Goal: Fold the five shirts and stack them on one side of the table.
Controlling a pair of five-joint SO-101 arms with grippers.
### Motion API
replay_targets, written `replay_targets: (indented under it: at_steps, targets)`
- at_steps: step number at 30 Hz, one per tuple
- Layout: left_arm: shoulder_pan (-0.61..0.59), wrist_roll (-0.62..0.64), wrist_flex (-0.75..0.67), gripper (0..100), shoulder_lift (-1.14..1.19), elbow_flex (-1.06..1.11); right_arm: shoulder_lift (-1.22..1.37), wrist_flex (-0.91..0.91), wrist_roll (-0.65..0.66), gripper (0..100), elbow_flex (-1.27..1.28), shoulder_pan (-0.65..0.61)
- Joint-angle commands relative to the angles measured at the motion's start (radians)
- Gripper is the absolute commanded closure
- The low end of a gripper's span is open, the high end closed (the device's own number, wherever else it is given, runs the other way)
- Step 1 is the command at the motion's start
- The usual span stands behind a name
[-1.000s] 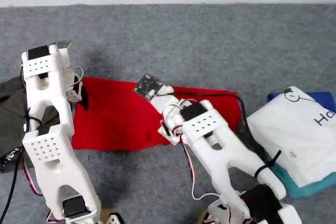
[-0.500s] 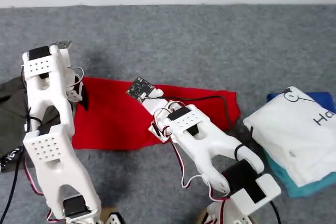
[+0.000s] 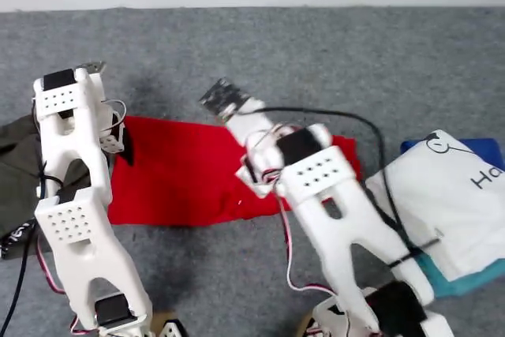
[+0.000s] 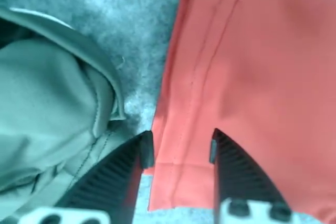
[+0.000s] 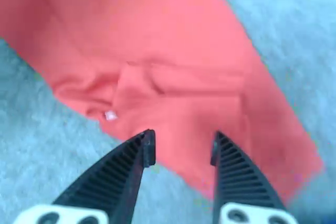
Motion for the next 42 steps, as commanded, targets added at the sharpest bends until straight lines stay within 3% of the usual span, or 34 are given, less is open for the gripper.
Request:
replay_targets:
  at_steps: [1, 9, 22, 28, 38, 42]
  targets:
    - [-0.005, 0.025, 0.020, 82, -0.064, -0.025, -0.054, 0.101, -0.002, 81.6, -0.077, 0.062]
    - [-0.075, 0.078, 0.020, 82, 0.066, -0.028, -0.059, 0.104, -0.003, 83.3, -0.075, 0.091]
    - [0.057, 0.089, 0.021, 84, 0.253, -0.093, -0.053, 0.105, -0.003, 84.0, -0.075, 0.093]
    - [0.077, 0.089, 0.021, 99, 0.264, -0.084, -0.058, 0.105, -0.003, 84.0, -0.075, 0.093]
    - [0.074, 0.094, 0.023, 99, 0.241, -0.096, -0.059, 0.108, -0.005, 84.0, -0.075, 0.093]
    - [0.095, 0.095, 0.023, 99, 0.104, -0.061, -0.061, 0.108, -0.005, 84.0, -0.075, 0.094]
